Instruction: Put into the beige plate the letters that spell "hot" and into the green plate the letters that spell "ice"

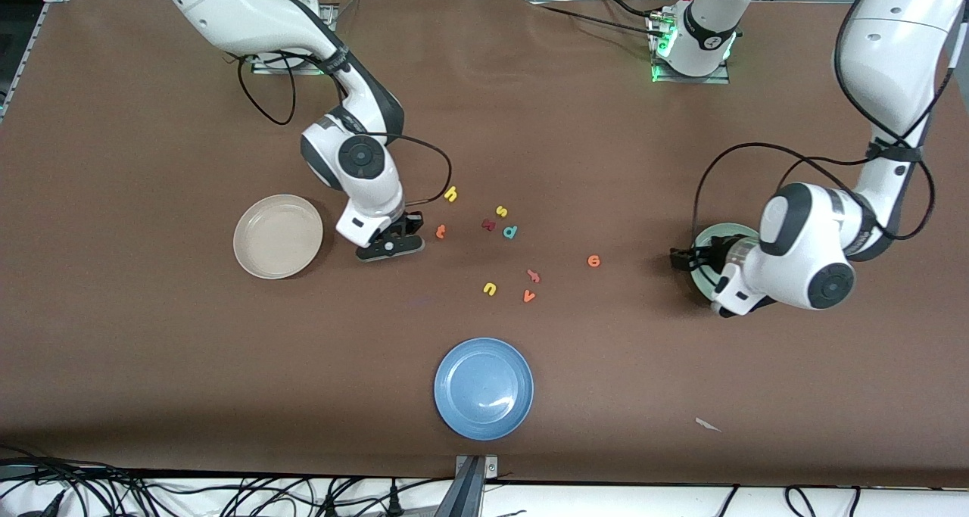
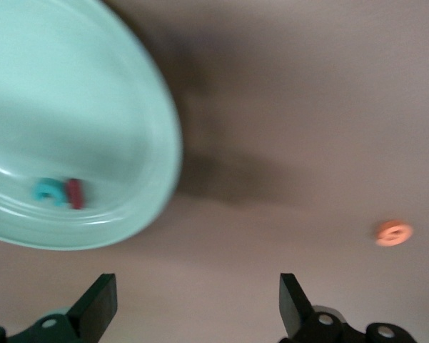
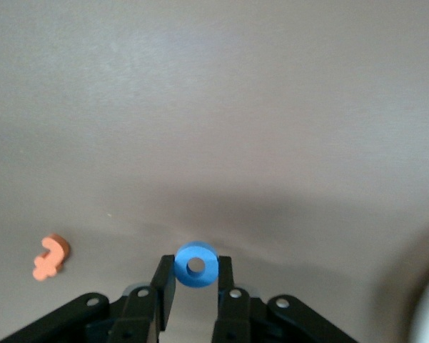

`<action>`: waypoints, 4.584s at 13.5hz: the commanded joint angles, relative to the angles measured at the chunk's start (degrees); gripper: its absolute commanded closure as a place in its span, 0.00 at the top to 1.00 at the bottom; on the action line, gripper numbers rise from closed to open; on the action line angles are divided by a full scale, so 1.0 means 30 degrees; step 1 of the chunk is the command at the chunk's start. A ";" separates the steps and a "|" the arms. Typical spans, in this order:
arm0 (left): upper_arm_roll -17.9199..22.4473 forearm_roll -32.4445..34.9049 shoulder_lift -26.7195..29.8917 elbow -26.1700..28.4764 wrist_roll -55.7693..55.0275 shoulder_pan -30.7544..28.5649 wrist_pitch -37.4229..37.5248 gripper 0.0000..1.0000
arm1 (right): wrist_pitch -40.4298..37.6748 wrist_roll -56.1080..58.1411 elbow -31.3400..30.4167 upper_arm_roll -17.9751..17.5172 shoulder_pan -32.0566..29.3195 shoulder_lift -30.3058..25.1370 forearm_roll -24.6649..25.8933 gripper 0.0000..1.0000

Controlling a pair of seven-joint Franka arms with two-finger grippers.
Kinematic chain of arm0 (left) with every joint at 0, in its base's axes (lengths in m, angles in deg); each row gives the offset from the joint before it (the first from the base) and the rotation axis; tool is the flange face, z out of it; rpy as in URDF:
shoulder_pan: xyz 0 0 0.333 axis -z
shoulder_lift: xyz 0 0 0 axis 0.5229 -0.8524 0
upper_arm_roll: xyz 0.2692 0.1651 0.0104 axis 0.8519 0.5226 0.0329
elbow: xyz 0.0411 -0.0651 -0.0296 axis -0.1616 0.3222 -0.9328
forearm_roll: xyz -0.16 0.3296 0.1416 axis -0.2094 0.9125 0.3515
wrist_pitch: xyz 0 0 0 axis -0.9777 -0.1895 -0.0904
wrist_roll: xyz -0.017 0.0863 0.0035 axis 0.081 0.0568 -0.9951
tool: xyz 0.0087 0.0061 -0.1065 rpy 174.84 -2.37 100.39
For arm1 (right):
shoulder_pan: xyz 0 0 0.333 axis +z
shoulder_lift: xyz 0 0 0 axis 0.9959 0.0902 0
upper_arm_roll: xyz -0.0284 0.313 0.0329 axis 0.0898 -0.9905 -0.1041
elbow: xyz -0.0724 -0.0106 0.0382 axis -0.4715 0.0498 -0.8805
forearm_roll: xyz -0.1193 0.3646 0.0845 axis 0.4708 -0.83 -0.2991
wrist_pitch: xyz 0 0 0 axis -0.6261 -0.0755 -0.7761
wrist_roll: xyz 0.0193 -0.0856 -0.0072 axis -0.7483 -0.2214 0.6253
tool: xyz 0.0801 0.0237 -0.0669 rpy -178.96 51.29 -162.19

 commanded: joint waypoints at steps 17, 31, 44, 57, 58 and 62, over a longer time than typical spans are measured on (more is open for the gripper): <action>0.0255 0.0880 -0.1187 0.3148 -0.9430 0.4996 -1.0346 0.81 | -0.4278 1.1201 -0.2069 0.1320 -0.5085 -0.4081 -0.3075 0.87; 0.0255 0.3136 -0.1187 0.3149 -1.2245 0.5494 -1.0199 0.47 | 0.0117 -0.2156 -0.0077 -0.0467 0.0185 -0.0624 -0.3397 0.87; 0.0226 0.3136 0.0214 0.2330 -1.1370 0.4618 -0.7394 0.00 | 0.0205 -0.8780 0.2824 -0.0380 0.2591 0.2892 0.0527 0.76; 0.0226 0.3102 0.2098 0.2826 0.4765 -0.3991 -0.1410 0.04 | 0.1055 -0.9690 0.2708 0.0058 0.3294 0.3420 0.1259 0.50; 0.0197 0.3367 0.1862 0.2855 0.5357 -0.4463 -0.1497 0.06 | 0.1026 -0.9690 0.2678 0.0147 0.3294 0.3391 0.1319 0.47; 0.0255 0.3691 0.0515 0.2885 0.5450 -0.4729 -0.2932 0.15 | 0.1026 -0.9690 0.2707 0.0148 0.3294 0.3361 0.1319 0.29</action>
